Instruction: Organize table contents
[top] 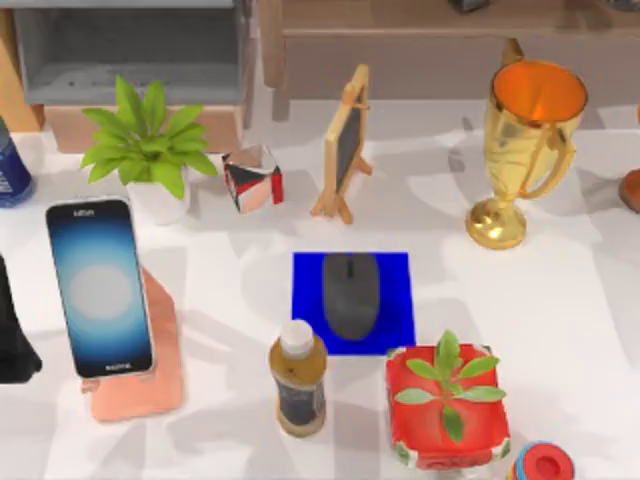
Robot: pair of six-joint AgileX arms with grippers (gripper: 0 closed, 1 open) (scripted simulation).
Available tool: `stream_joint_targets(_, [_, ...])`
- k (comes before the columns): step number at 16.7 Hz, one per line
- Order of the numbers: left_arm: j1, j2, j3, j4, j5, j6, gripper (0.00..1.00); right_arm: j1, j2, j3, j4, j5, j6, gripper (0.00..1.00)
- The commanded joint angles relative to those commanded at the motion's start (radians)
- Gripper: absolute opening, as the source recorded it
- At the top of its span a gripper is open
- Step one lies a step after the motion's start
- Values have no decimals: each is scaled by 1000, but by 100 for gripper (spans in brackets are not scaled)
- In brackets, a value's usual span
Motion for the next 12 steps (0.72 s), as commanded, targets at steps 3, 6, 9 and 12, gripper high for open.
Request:
stream_joint_targets(3, [0,0,0,0,0,0,100,73,29,98,-133,120,-8,0])
stream_joint_targets(6, [0,0,0,0,0,0,100,118,59,172,-235,213,-14,0])
stream_joint_targets(9, [0,0,0,0,0,0,100,136,79,210,-290,262,-17,0])
stream_joint_targets(12, [0,0,0,0,0,0,100,138,81,214,-296,267,-18,0])
